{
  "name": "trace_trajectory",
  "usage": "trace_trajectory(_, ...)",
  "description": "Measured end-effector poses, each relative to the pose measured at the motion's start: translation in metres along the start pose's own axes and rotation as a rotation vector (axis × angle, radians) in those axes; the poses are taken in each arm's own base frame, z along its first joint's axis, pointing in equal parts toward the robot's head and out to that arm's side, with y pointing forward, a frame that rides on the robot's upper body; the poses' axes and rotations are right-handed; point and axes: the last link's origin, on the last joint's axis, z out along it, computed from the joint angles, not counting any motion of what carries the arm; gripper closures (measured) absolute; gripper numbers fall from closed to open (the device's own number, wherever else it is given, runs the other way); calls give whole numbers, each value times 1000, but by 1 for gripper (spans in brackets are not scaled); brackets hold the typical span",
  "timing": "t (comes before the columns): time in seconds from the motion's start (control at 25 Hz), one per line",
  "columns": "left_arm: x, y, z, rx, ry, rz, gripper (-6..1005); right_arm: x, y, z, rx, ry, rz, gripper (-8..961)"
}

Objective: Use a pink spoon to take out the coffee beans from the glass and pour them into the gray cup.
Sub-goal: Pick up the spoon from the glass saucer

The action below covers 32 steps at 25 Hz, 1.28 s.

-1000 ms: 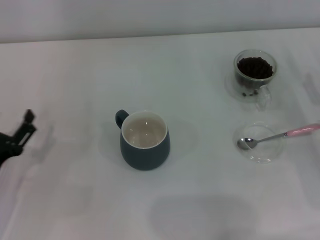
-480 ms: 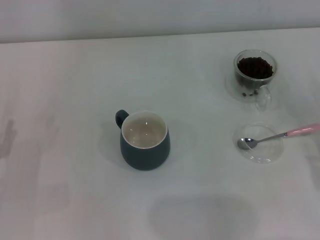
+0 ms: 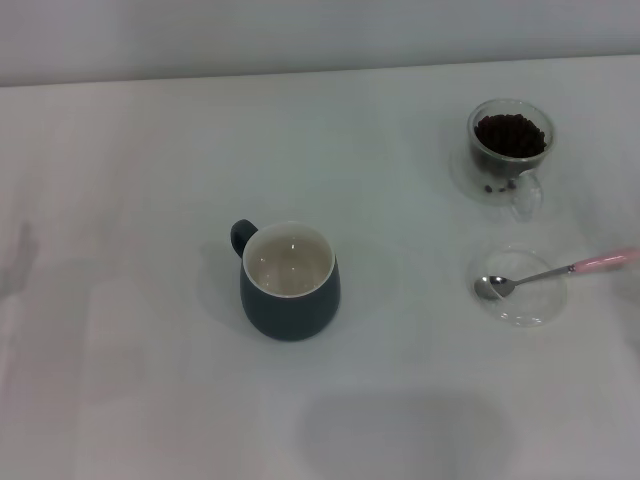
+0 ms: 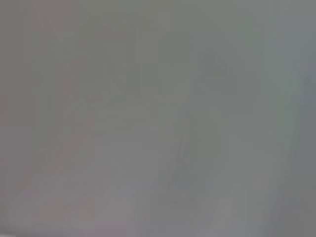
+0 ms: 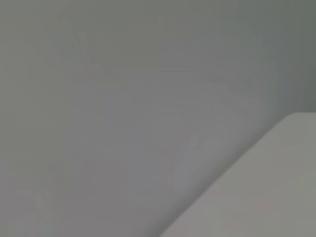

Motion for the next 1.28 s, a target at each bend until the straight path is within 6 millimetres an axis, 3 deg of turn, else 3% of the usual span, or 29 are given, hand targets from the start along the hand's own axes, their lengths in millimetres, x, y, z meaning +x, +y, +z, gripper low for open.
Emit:
trace_trajectory(0.6, 1, -4, 1, 34, 9, -17, 106, 16, -4, -5, 30, 100, 41, 96)
trace_trajectory(1.28, 5, -4, 4, 29, 23, -15, 106, 33, 14, -1, -75, 222, 67, 109)
